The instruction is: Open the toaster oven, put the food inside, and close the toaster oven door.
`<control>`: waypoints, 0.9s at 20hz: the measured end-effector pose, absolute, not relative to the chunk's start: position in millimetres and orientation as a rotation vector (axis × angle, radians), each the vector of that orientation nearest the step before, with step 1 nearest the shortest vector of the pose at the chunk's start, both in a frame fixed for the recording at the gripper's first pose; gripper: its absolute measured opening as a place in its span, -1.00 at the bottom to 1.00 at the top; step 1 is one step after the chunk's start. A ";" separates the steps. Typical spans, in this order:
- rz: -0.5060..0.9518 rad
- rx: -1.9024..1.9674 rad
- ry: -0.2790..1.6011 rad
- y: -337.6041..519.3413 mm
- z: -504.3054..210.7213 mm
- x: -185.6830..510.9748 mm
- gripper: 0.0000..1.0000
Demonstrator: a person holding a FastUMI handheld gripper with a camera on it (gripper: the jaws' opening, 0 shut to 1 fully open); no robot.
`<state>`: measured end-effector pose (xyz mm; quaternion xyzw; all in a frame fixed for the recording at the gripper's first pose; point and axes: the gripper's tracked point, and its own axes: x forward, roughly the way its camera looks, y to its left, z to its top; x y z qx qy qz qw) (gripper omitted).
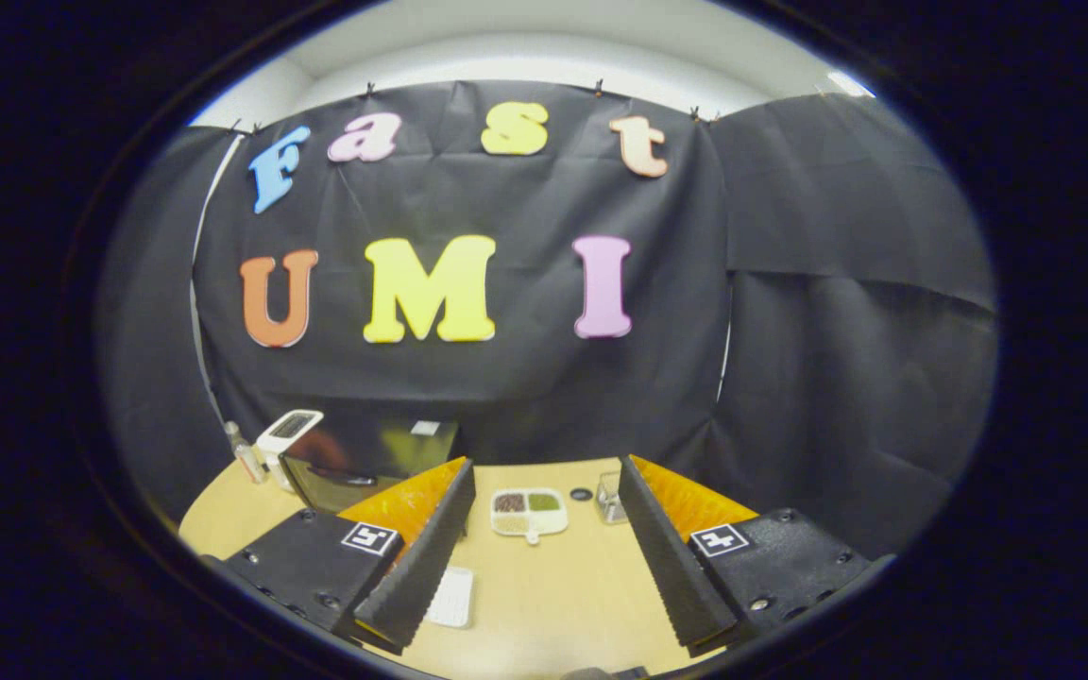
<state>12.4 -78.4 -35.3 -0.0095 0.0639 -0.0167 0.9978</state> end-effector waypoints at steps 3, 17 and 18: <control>-0.013 -0.036 0.019 -102.3 3.4 -1.6 0.97; 0.171 0.015 0.018 -117.3 -18.9 -12.3 0.98; 0.161 0.015 0.016 -121.1 -19.1 -12.8 0.98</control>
